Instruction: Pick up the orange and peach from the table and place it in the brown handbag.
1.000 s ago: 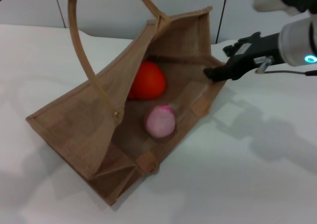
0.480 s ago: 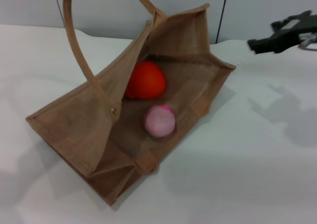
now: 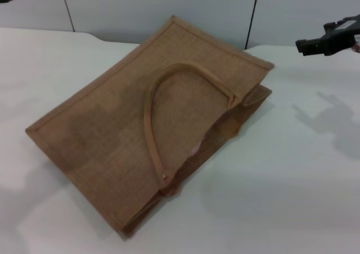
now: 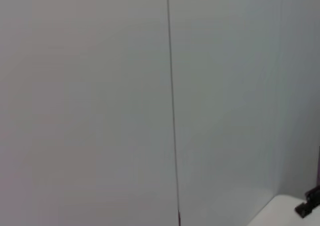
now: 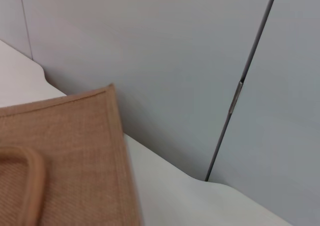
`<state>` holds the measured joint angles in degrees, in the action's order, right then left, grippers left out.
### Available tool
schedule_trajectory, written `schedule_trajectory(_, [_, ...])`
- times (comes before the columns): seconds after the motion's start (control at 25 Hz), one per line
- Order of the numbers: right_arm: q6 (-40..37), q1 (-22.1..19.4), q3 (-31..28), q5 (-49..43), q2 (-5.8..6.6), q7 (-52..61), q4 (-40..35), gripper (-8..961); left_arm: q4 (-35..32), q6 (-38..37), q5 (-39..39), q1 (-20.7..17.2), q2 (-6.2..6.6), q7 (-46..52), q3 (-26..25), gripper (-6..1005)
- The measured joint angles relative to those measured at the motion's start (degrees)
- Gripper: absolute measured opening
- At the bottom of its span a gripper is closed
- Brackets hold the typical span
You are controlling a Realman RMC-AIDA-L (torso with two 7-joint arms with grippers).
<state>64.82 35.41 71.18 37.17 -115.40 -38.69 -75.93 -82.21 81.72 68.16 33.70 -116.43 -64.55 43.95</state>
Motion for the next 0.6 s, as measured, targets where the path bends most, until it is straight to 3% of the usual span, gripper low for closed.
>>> schedule_trajectory(0.2, [-4.14, -0.66, 0.16, 0.07, -0.07, -0.46, 1.39, 759, 4.82, -1.43, 4.1, -0.3, -0.23, -3.62, -2.1, 533])
schedule_trajectory(0.32, [-9.02, -2.99, 0.63, 1.3, -0.29, -1.83, 1.5, 759, 10.13, -2.9, 9.83, -1.67, -0.4, -11.02, -3.53, 652])
schedule_trajectory(0.44, [-17.21, -6.56, 2.52, 5.75, -0.45, -5.23, 1.8, 759, 18.38, -3.92, 19.71, -4.08, -0.52, -23.99, -4.02, 772])
schedule_trajectory(0.6, [-31.25, -10.7, 7.35, 14.25, -0.5, -12.82, 4.35, 759, 32.7, -4.3, 32.99, -6.19, -0.65, -43.9, -3.54, 846])
